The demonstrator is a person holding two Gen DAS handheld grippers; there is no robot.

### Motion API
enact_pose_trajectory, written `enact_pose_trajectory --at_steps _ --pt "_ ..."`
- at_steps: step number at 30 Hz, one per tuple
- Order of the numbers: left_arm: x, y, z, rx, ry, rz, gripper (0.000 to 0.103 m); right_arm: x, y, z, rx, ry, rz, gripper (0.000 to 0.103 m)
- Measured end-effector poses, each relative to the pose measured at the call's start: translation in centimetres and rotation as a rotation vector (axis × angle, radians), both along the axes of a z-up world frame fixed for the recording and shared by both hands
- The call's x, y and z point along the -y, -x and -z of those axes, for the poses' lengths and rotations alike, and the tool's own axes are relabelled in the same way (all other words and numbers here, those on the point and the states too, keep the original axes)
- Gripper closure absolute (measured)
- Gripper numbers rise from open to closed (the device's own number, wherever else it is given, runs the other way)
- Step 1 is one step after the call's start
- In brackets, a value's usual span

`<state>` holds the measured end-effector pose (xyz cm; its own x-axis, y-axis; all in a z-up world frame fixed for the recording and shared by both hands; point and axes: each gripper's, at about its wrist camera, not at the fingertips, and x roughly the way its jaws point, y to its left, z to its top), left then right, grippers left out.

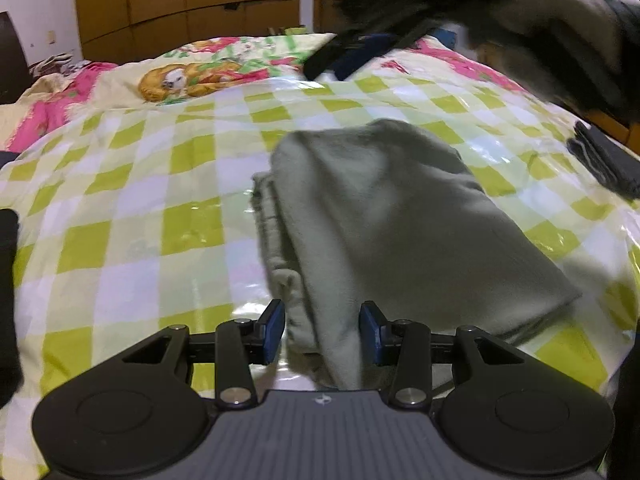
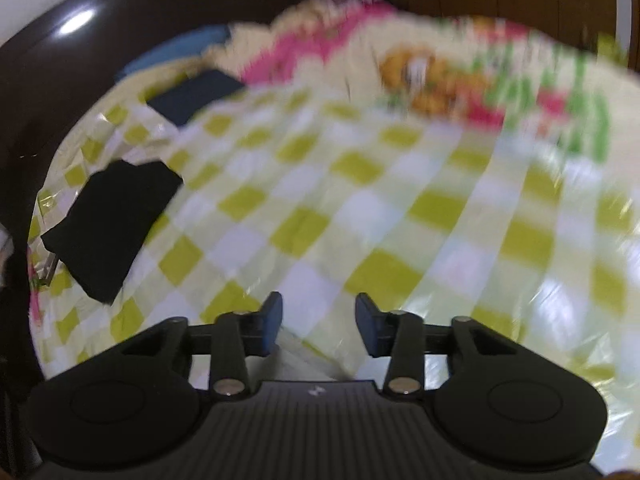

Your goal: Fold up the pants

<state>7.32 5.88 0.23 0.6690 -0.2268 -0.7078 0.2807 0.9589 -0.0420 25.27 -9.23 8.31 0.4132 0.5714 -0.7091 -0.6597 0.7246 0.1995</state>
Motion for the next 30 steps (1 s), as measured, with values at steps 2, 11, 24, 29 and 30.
enact_pose_trajectory --at_steps 2,11,24,29,30 --pt "0.1 -0.1 -0.4 0.016 -0.018 -0.009 0.049 1.1 2.1 -0.1 0.030 -0.014 0.030 0.062" --pt "2.1 -1.1 -2.9 0.108 -0.130 -0.012 0.049 5.3 2.1 6.3 -0.100 -0.039 0.179 0.062" --pt "6.7 0.1 -3.6 0.111 -0.128 0.140 0.045 15.6 4.3 7.8 -0.272 -0.273 0.522 0.053" --pt "11.8 1.7 -2.3 0.079 -0.084 0.354 0.044 15.4 2.4 11.0 -0.406 -0.432 0.531 0.053" --pt "12.7 1.7 -1.6 0.074 -0.109 0.380 0.044 15.2 1.7 11.6 -0.430 -0.455 0.539 0.061"
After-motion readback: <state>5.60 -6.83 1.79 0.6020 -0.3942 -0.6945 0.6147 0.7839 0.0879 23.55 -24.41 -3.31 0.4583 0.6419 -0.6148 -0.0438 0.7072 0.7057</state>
